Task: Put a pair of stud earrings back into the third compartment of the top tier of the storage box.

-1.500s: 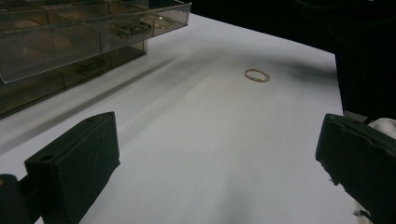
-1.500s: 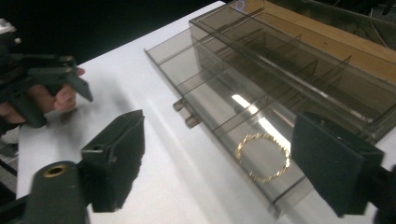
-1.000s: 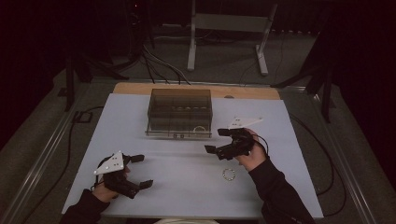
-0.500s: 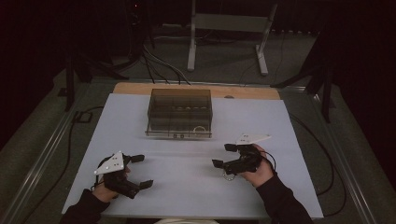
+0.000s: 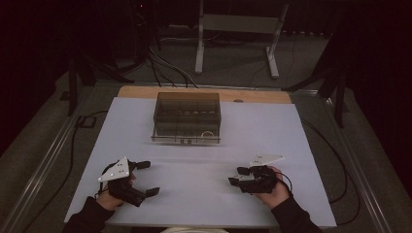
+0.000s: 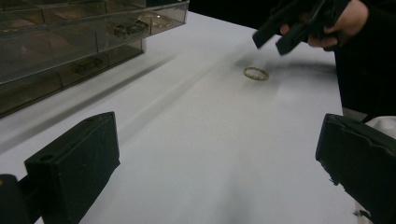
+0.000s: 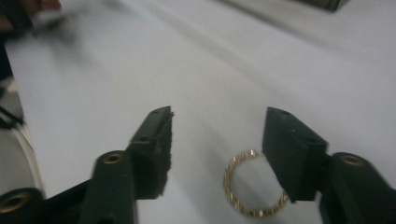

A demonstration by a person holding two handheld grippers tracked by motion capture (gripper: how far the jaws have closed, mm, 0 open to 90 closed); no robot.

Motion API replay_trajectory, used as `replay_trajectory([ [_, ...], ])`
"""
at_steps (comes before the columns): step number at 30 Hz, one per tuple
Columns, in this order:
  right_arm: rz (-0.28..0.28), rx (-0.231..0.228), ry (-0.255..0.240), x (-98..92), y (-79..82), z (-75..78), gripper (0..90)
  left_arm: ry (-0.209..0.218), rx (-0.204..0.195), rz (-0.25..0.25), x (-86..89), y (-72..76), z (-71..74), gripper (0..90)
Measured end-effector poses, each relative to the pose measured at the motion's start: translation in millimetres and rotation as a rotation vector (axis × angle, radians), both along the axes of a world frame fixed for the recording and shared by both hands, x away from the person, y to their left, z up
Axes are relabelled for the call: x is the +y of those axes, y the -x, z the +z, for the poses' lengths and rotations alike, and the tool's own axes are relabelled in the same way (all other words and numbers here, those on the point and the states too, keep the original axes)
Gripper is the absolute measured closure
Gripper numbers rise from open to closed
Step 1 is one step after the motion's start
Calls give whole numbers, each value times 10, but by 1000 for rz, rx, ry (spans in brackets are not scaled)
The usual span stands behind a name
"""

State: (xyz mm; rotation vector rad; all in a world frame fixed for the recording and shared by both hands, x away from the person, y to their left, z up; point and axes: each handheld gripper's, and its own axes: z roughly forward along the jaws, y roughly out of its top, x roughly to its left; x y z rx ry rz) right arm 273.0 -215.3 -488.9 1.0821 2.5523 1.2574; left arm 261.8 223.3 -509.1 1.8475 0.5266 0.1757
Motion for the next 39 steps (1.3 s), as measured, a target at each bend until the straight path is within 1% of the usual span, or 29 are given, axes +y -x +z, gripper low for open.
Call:
replay_trajectory([
  [1,10,13,3,-6,6,-26,535,-1,-2,1,1,0,0,5],
  [2,10,13,3,-6,6,-26,535,-1,-2,1,1,0,0,5],
  [3,17,24,4,-11,11,-52,554,-1,0,-1,0,0,-1,5],
  [4,25,30,28,-14,16,-99,573,-2,0,-2,0,-2,0,5],
  [7,31,33,55,-12,17,-148,626,-1,1,-2,-1,0,-2,5],
  [9,38,21,82,-2,16,-182,646,1,0,-4,-1,0,0,5],
  [11,47,24,93,10,-3,-220,657,2,1,-4,4,-5,0,5],
  [13,46,26,113,30,-9,-246,696,0,2,-3,4,-2,-2,5],
  [18,60,-4,187,96,28,-274,769,0,0,-3,6,-2,0,6],
  [21,62,-40,230,131,53,-269,809,-1,-2,-5,1,1,1,5],
  [26,73,-82,286,188,85,-258,853,0,-2,-5,2,-2,1,5],
  [27,75,-81,289,192,82,-257,855,2,0,-5,2,-4,0,5],
  [28,74,-74,283,185,73,-256,858,2,0,-5,0,-3,0,5],
  [31,64,-46,248,153,48,-258,862,-3,1,-7,-5,2,-2,5],
  [34,53,-60,249,156,47,-239,867,1,1,-6,-3,-3,-2,5],
  [39,38,-76,218,135,51,-158,870,7,3,-10,-1,-4,4,5],
])
